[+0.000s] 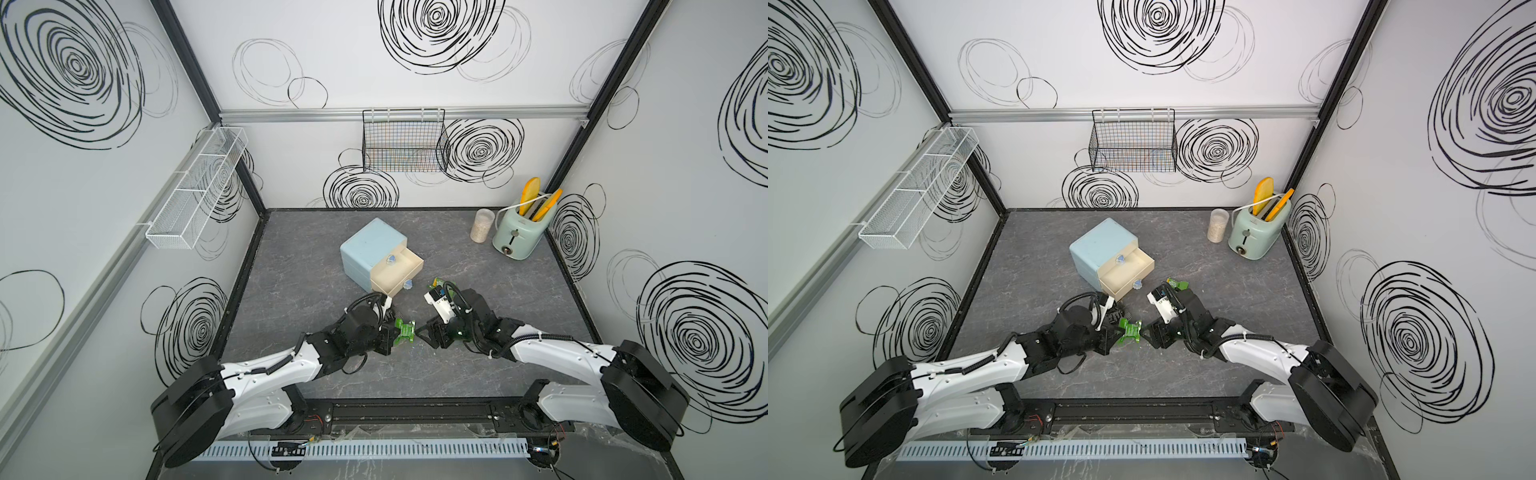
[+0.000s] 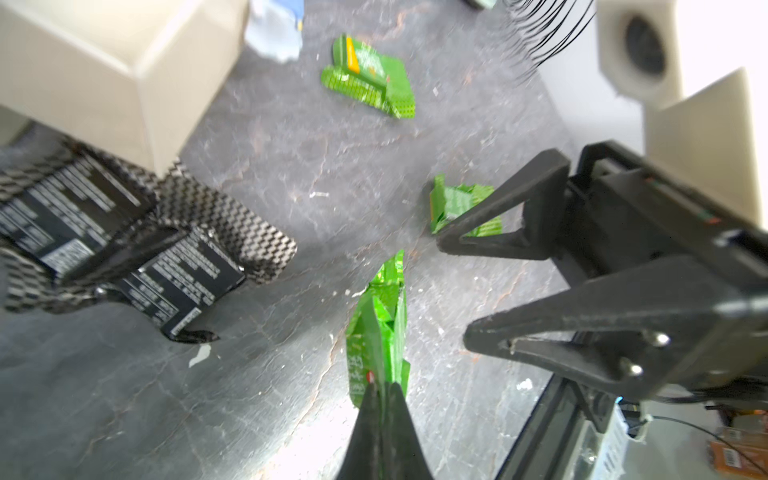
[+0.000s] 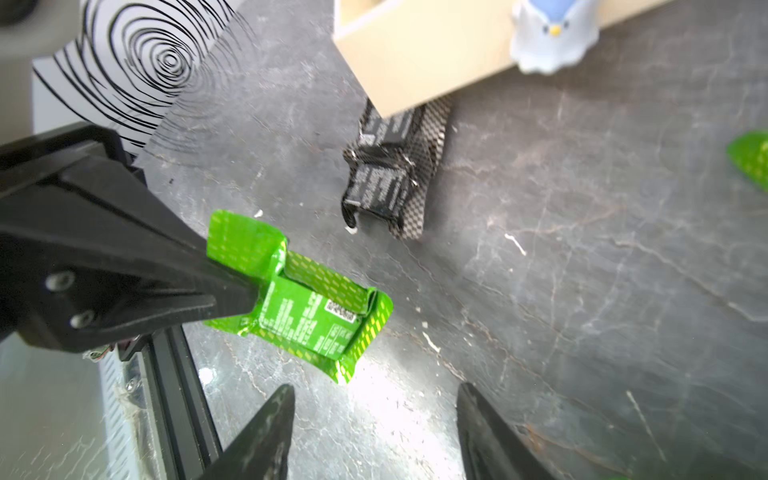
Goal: Place the cookies into the drawer by color
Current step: Pick up the cookie at the center of the board.
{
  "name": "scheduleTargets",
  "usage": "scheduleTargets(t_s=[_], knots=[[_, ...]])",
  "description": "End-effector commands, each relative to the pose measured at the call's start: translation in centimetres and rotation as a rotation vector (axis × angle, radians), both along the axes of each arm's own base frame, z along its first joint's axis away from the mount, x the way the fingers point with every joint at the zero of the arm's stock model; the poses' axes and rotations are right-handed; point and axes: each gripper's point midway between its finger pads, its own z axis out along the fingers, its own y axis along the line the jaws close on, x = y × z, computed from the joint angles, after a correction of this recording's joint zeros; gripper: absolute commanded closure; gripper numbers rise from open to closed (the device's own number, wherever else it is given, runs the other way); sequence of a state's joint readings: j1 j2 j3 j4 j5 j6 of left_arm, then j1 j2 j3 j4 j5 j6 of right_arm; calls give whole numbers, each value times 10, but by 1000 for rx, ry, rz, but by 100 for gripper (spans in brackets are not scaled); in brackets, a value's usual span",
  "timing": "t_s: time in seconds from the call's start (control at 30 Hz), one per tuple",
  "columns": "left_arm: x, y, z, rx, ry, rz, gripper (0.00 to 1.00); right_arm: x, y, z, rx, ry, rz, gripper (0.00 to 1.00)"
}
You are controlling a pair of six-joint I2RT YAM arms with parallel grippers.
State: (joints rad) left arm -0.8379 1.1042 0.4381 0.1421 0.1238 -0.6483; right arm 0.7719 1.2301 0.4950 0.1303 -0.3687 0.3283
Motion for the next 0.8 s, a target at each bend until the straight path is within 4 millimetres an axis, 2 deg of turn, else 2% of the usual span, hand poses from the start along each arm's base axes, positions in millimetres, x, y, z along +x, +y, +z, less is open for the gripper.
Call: scheduleTargets(t_s=[0.0, 0.2, 0.4, 0.67, 0.77], knots=[[3, -2, 32, -69, -47, -22, 100, -8, 6, 13, 87, 14, 61, 40], [1, 2, 63, -157, -88, -25, 100, -21, 21, 36, 248, 98, 175, 57], [0, 5, 76, -193, -99, -24, 100, -19, 24, 47, 305, 99, 188, 62], [-2, 4, 87, -226, -104, -33, 100, -10, 21, 42, 285, 104, 153, 67], [-2, 5, 90, -235, -105, -33, 100, -12, 22, 42, 297, 113, 172, 71]])
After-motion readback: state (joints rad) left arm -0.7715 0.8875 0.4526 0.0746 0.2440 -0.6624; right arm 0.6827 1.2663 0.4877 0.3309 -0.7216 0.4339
